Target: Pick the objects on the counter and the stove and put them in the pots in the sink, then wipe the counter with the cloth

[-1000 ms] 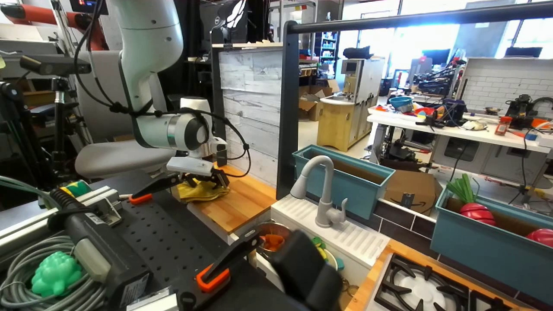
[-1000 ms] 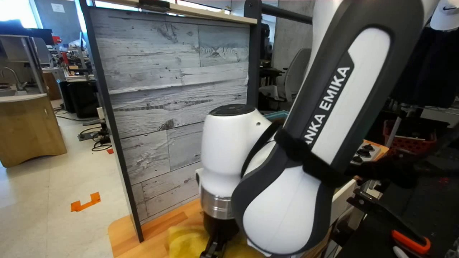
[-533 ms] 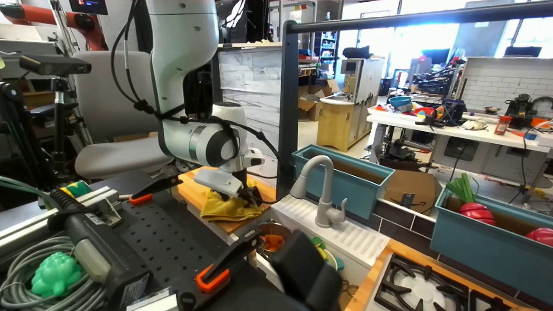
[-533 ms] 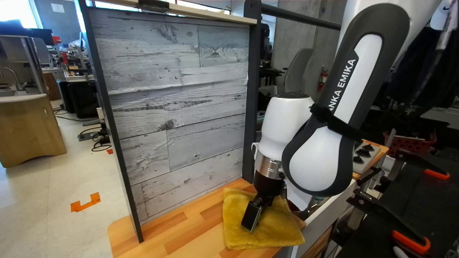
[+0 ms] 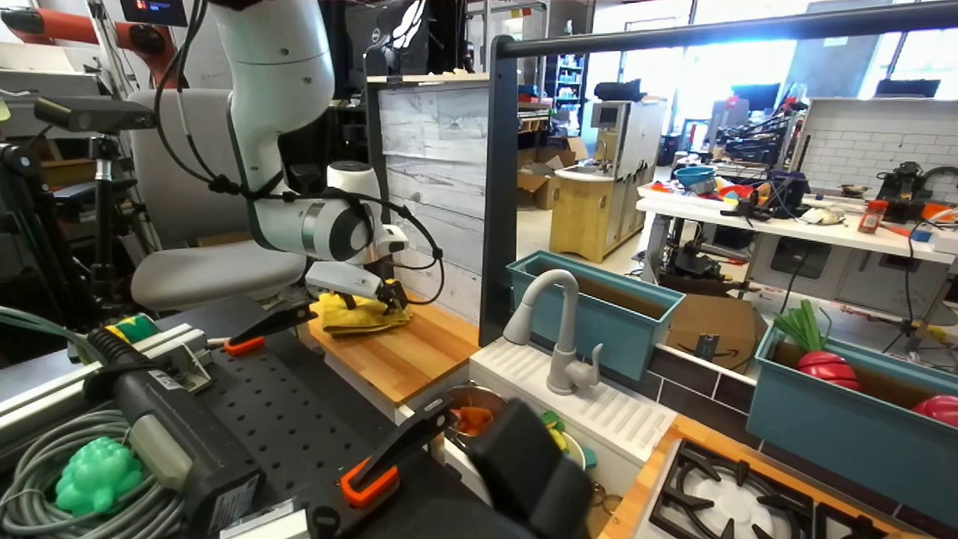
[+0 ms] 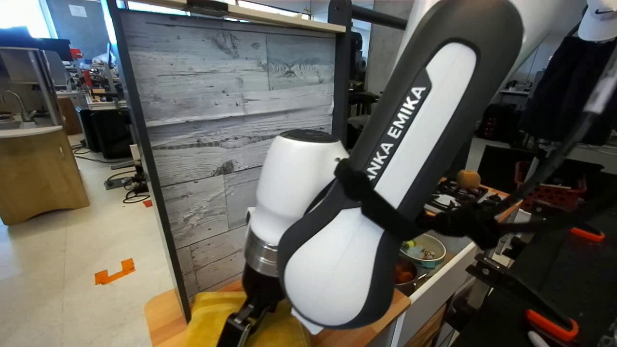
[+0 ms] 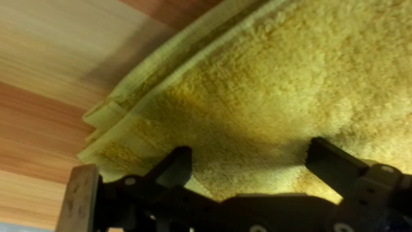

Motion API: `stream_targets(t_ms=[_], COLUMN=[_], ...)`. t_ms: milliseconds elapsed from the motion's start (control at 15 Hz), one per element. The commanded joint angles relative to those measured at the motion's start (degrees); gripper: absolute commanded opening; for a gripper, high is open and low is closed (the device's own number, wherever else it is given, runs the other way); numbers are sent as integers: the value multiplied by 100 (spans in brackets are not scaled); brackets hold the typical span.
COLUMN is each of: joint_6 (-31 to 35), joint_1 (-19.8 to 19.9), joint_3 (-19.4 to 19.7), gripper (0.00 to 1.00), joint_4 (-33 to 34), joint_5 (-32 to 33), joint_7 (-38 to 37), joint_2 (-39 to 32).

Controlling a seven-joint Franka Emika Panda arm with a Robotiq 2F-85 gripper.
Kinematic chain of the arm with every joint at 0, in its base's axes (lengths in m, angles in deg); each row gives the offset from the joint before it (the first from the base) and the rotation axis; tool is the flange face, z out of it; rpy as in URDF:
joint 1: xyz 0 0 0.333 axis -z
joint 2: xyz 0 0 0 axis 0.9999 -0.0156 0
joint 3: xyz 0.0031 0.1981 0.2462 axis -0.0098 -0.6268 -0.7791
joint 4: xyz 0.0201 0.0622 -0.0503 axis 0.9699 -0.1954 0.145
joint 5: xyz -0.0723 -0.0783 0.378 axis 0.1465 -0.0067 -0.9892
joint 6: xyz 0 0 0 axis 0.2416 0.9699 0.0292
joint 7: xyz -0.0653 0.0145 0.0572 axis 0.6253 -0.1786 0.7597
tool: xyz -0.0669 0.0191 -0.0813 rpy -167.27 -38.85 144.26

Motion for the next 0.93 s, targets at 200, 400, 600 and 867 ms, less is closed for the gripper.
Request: stream_targets(t_ms=[200,400,600,867], joint_6=[-175,280,367,73], joint_1=[150,774,1045,436], joint_3=[278,323,184,68], gripper=[100,100,100,100], joint_4=[976,234,-67,197], joint_5=[-101,-297,-239,85], joint_7=[-18,-80,39,334], joint_2=[-364,-81,-101,-498])
